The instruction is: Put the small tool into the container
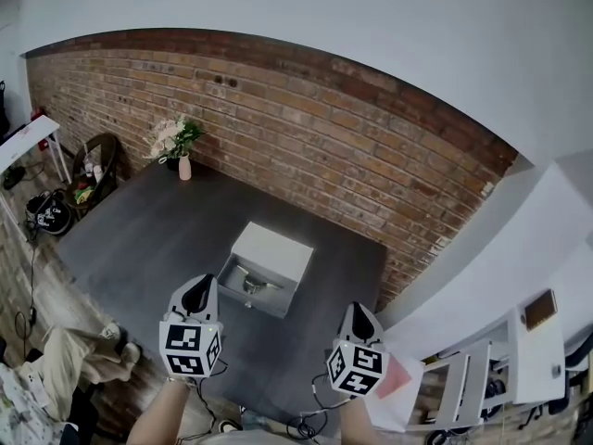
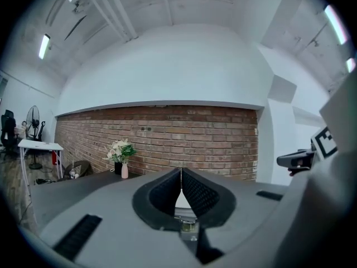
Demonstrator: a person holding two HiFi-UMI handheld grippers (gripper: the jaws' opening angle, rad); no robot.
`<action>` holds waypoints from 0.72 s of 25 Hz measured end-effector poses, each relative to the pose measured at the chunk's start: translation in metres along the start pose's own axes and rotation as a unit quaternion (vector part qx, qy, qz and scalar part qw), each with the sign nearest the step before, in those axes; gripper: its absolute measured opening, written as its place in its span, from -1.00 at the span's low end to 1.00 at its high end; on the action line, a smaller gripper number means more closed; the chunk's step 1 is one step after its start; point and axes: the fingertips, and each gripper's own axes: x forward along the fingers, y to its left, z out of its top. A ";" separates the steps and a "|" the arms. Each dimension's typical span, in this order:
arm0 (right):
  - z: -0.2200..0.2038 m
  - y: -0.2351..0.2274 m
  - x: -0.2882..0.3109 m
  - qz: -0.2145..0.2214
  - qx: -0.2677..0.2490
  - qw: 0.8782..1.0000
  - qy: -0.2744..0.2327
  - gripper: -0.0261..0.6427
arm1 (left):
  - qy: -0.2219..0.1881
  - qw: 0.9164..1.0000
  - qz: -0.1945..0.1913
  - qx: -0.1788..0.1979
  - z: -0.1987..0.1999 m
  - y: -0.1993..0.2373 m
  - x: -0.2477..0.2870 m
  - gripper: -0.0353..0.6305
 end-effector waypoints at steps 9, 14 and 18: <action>0.007 0.003 -0.001 -0.001 -0.022 1.000 0.000 -0.91 | 0.001 1.000 0.006 0.000 0.003 0.001 -0.003 -0.87; 0.007 0.004 -0.002 -0.011 -0.028 1.000 0.004 -0.92 | 0.006 1.000 0.005 -0.001 -0.002 0.002 -0.007 -0.87; 0.009 0.005 -0.002 -0.016 -0.038 0.999 0.000 -0.92 | 0.008 1.000 0.006 -0.005 -0.004 0.002 -0.007 -0.87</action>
